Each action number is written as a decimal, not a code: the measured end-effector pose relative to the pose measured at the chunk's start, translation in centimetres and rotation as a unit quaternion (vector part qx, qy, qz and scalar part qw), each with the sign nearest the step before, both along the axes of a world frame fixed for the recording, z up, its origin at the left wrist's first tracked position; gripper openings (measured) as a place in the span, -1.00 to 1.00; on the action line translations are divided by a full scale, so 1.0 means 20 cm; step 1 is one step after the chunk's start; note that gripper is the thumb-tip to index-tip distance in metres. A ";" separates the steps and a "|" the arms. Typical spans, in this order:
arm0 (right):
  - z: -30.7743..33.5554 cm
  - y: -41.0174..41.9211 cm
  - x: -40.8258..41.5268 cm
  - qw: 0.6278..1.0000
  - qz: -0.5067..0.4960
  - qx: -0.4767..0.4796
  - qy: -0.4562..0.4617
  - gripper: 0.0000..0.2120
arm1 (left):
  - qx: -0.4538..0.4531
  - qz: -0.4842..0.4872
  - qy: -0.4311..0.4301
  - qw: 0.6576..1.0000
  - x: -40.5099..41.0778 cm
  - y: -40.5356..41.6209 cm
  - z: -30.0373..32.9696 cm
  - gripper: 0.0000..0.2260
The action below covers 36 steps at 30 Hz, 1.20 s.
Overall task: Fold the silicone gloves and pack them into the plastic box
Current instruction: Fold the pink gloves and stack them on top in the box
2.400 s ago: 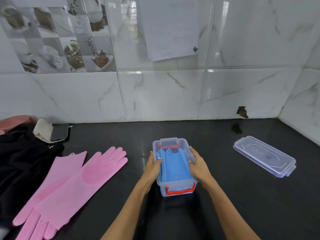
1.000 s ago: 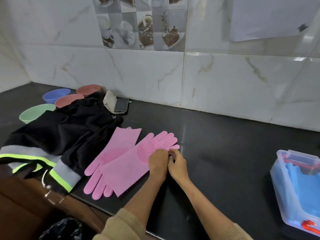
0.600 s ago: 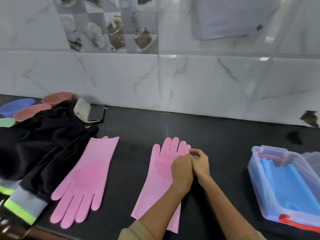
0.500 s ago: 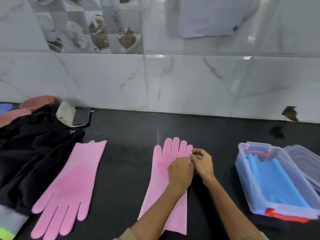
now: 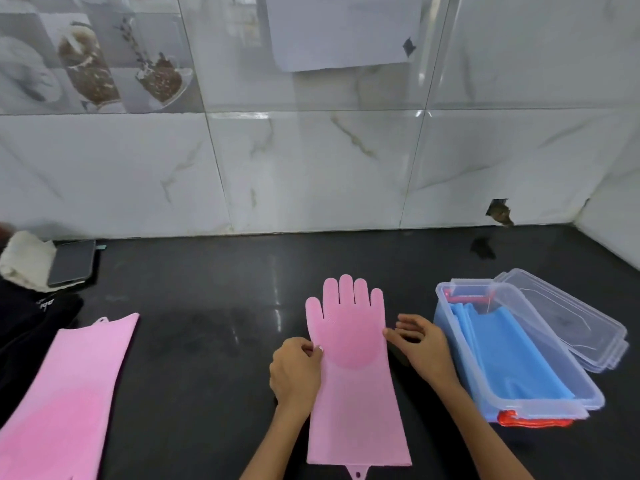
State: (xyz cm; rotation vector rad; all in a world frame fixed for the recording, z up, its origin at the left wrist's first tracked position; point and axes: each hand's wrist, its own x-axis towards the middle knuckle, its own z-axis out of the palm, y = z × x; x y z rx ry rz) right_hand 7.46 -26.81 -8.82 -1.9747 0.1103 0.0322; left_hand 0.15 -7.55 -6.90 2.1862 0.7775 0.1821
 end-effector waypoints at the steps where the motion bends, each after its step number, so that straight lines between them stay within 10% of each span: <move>1: -0.01 0.00 -0.02 1.000 -0.012 -0.014 -0.002 -0.66 | -0.007 0.002 -0.001 1.000 0.00 0.00 -0.01 -0.90; 20: 0.06 -0.08 -0.05 0.994 -0.087 -0.062 0.002 -0.94 | -0.144 -0.093 -0.052 0.984 0.05 -0.13 -0.03 -0.88; 24: 0.11 0.18 -0.09 0.952 -0.094 -0.268 -0.114 -0.91 | -0.095 -0.021 -0.059 0.994 -0.05 0.09 0.01 -0.85; 29: 0.08 0.81 -0.31 0.959 0.130 -0.151 -0.202 -0.93 | 0.171 0.204 -0.043 0.963 -0.36 0.61 0.01 -0.85; 36: 0.02 1.56 -0.65 0.886 0.458 -0.003 -0.075 -0.76 | 0.280 0.169 0.142 0.934 -0.66 0.99 -0.12 -0.67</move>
